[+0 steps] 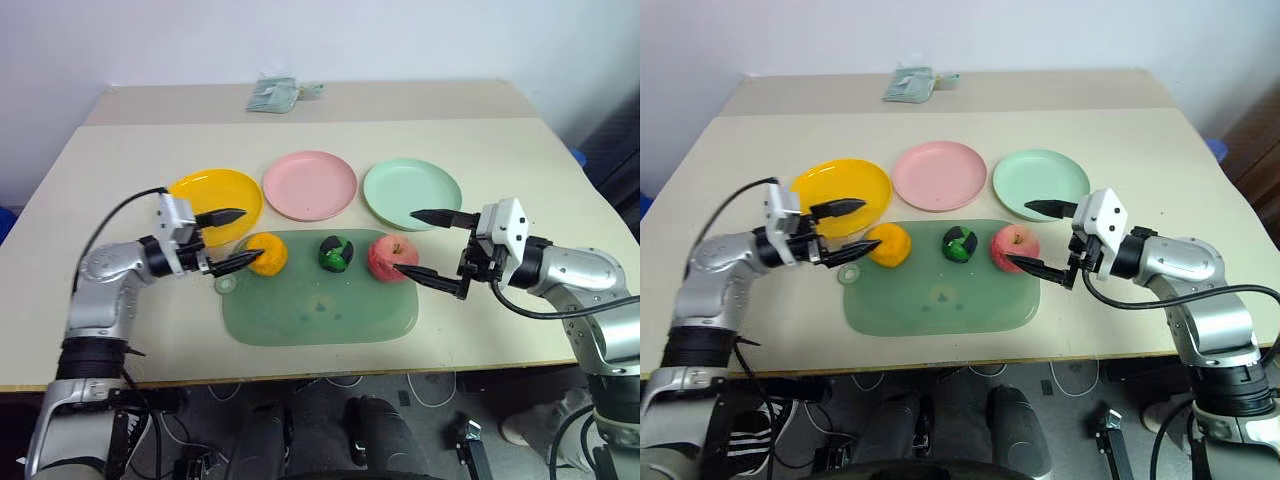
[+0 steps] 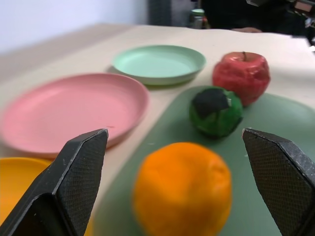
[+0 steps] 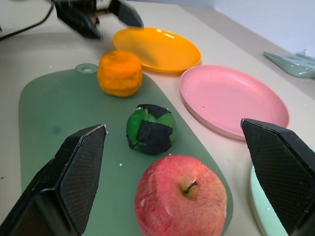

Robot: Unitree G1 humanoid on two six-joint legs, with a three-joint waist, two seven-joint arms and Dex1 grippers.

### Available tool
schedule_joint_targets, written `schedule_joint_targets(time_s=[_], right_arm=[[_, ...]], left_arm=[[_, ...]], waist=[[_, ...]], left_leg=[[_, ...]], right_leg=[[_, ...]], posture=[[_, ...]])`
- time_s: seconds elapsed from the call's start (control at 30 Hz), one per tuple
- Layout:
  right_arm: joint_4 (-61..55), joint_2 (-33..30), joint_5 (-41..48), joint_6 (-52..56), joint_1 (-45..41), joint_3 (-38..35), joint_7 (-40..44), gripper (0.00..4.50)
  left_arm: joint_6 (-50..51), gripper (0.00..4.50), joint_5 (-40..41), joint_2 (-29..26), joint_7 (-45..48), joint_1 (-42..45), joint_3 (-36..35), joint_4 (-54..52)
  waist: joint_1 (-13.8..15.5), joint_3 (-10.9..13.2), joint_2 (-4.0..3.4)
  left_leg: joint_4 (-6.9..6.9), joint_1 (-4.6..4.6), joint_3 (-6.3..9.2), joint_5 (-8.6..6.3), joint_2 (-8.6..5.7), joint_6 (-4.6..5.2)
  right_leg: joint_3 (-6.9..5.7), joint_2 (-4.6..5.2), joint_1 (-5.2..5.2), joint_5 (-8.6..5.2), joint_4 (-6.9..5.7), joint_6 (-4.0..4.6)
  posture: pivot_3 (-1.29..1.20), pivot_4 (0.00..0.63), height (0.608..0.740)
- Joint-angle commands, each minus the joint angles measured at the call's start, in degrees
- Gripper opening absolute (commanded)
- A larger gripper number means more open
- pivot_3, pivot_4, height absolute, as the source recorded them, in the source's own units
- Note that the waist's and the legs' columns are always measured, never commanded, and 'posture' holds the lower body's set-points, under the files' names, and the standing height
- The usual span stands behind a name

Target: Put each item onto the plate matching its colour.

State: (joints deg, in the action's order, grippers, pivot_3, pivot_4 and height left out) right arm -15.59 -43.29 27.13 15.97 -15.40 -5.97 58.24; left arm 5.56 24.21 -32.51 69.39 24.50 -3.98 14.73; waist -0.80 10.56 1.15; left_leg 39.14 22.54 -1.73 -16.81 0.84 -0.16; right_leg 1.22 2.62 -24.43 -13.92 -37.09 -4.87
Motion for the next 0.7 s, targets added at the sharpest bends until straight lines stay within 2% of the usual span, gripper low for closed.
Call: schedule_joint_targets(time_s=[0.03, 0.13, 0.4, 0.43, 0.5, 0.7], right_arm=[[-1.19, -0.6, 0.2, -0.73, -0.51, -1.5, -0.15, 4.47], [-1.76, -0.74, 0.25, -0.54, -0.18, -1.68, -0.45, 4.47], [-3.28, -1.45, 0.9, 0.45, 0.49, -2.61, -1.3, 4.47], [-3.44, -1.5, 0.95, 0.58, 0.52, -2.66, -1.38, 4.5], [-3.82, -1.5, 1.04, 0.89, 0.64, -2.74, -1.53, 4.5], [-3.67, -1.21, 1.23, 1.46, -0.02, -2.57, -1.43, 4.5]], left_arm=[[1.59, 4.5, -1.12, -0.51, 0.3, 0.67, 1.45, 0.65], [4.15, 4.5, -3.6, 0.04, -1.37, 2.16, 3.75, 3.59], [1.12, 4.5, -7.94, 2.67, -3.1, 2.51, 6.81, 6.2], [1.68, 3.93, -7.52, 2.77, -2.76, 2.48, 6.71, 6.03], [0.95, 3.34, -7.32, 2.96, -3.21, 2.39, 6.1, 5.53], [3.94, 3.31, -2.03, 3.55, -10.44, 6.39, -2.56, 5.84]], waist=[[0.01, 0.0, 0.0], [0.14, 0.0, 0.0], [0.21, 0.0, 0.0], [0.16, 0.0, 0.0], [0.12, 0.0, 0.0], [0.17, 0.01, 0.02]], left_leg=[[0.0, 0.0, 0.01, 0.0, 0.0, 0.0], [0.0, -0.02, 0.01, 0.0, 0.0, 0.0], [0.01, 0.01, 0.01, 0.0, -0.05, 0.0], [0.01, 0.0, 0.01, 0.0, -0.04, 0.0], [0.01, -0.01, 0.01, 0.0, -0.02, 0.0], [0.01, 0.0, 0.03, 0.0, -0.01, 0.0]], right_leg=[[0.0, -0.01, 0.0, 0.0, -0.01, 0.0], [0.0, -0.02, 0.0, 0.0, -0.02, 0.01], [0.0, 0.04, 0.0, 0.0, 0.0, 0.0], [0.0, 0.04, 0.0, 0.0, -0.01, 0.0], [0.0, 0.04, 0.0, 0.0, -0.02, 0.0], [0.0, 0.06, 0.0, 0.0, -0.01, 0.0]], posture=[[0.0, 0.15, 0.734], [0.0, 0.15, 0.734], [0.0, 0.15, 0.734], [0.0, 0.15, 0.734], [0.0, 0.15, 0.734], [0.0, 0.15, 0.734]])
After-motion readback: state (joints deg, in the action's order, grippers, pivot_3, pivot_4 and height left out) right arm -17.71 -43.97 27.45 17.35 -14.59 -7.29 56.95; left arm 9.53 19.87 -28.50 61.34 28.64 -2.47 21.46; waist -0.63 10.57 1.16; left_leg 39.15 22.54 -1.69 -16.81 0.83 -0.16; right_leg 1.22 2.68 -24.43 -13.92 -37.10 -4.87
